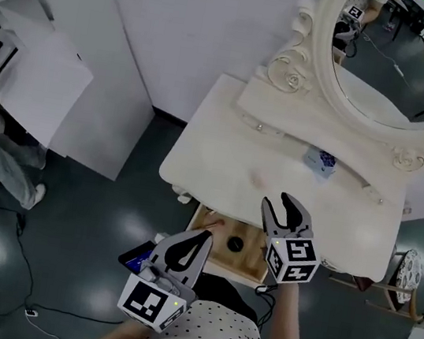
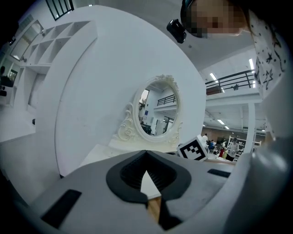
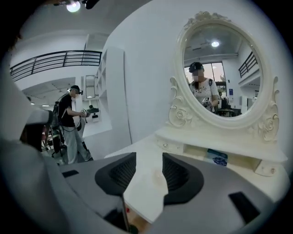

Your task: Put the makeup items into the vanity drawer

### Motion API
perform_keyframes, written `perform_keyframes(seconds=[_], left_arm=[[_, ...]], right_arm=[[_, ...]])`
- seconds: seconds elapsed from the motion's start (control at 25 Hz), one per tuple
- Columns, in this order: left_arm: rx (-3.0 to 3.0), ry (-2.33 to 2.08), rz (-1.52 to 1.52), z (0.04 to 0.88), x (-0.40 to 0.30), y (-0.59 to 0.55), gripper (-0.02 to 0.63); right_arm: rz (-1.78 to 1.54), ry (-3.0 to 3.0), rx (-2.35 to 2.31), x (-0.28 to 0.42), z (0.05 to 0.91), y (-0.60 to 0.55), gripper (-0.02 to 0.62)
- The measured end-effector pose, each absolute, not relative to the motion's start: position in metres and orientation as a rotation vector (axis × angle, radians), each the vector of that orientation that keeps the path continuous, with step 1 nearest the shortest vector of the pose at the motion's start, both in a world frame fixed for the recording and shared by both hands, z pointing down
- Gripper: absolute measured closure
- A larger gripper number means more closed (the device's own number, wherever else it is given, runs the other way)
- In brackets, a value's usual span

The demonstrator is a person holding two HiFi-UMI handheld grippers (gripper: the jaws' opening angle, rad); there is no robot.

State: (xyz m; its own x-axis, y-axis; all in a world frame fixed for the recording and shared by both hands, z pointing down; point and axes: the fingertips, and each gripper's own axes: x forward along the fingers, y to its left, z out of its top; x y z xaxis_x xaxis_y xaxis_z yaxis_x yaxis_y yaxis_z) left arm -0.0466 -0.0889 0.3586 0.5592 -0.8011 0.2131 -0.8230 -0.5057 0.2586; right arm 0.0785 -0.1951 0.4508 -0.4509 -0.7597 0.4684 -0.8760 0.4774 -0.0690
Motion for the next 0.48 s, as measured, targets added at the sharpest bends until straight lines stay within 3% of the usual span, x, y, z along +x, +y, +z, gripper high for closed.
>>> perform_keyframes(seconds=[0.48], left_arm=[[2.368, -1.349, 0.126, 0.382, -0.074, -0.113, 0.597]], right_arm=[[0.501, -2.197, 1.262, 0.062, 0.535, -0.262, 0.399]])
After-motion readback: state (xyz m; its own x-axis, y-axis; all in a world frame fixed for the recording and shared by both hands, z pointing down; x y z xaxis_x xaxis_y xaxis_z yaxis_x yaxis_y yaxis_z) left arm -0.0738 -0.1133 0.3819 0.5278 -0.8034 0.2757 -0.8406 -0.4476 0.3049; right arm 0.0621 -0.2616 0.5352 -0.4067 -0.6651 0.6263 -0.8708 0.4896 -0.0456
